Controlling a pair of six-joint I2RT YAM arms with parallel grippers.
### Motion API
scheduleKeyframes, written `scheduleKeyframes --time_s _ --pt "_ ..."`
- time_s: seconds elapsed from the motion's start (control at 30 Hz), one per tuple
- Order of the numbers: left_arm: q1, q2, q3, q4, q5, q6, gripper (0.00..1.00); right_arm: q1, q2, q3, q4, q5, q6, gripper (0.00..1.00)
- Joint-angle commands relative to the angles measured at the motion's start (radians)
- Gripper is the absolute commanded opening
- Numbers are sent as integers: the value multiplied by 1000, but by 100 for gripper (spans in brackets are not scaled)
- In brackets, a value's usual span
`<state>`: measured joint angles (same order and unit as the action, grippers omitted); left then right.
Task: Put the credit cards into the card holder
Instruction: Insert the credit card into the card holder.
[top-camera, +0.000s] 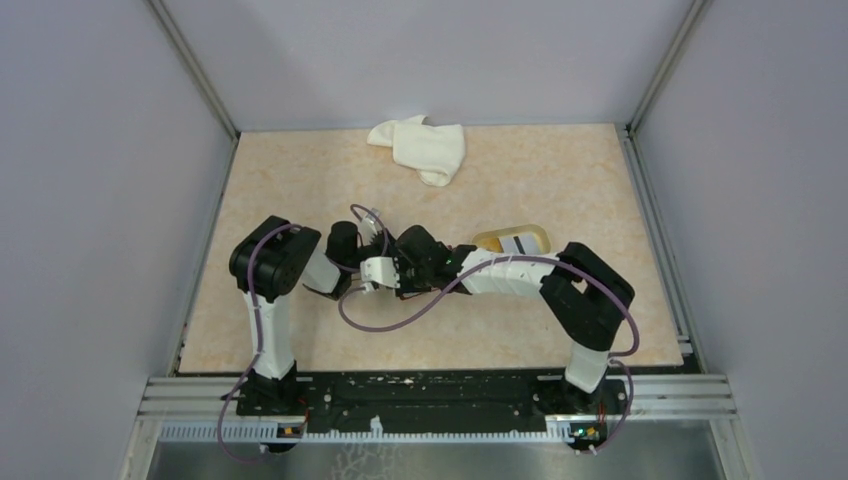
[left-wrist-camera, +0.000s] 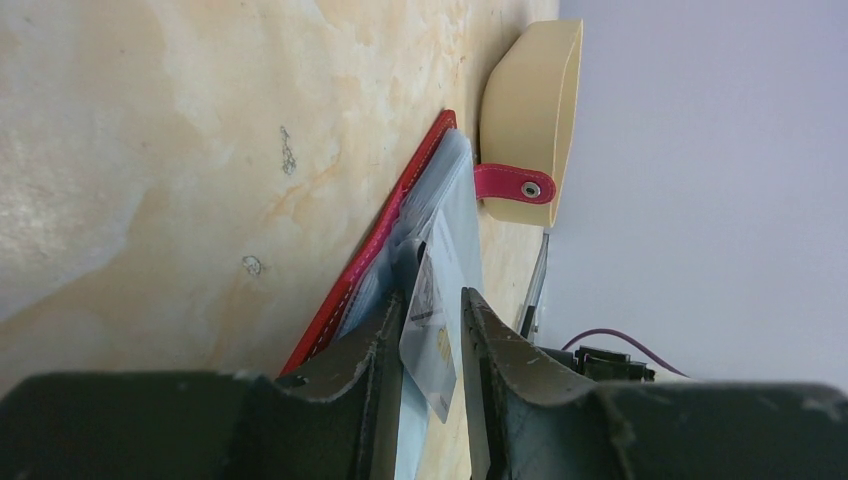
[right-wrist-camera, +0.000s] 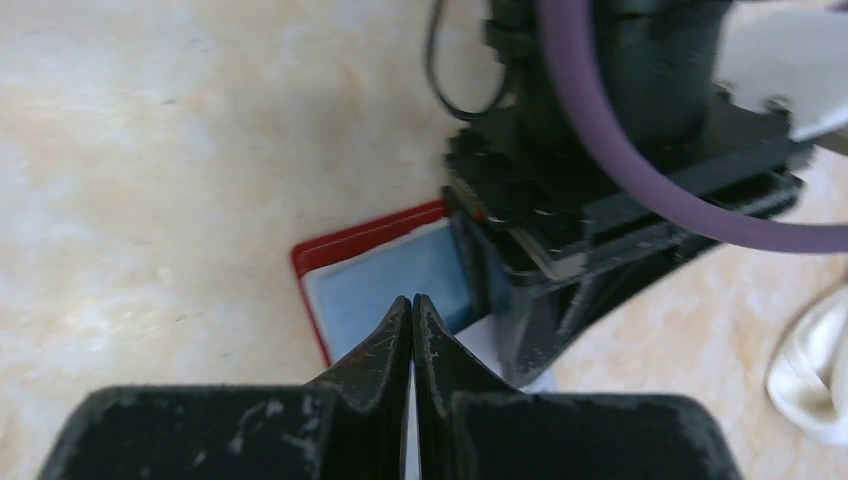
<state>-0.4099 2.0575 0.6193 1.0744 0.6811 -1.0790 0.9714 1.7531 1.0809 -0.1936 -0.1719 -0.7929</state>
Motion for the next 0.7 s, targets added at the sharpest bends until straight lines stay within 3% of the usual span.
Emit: scheduleKeyframes --time_s 0.0,0.67 --pt "-12 51 -11 -57 -9 50 34 19 29 9 162 210 93 0" --pt "-12 55 -8 -57 -3 50 35 43 112 4 143 348 114 0"
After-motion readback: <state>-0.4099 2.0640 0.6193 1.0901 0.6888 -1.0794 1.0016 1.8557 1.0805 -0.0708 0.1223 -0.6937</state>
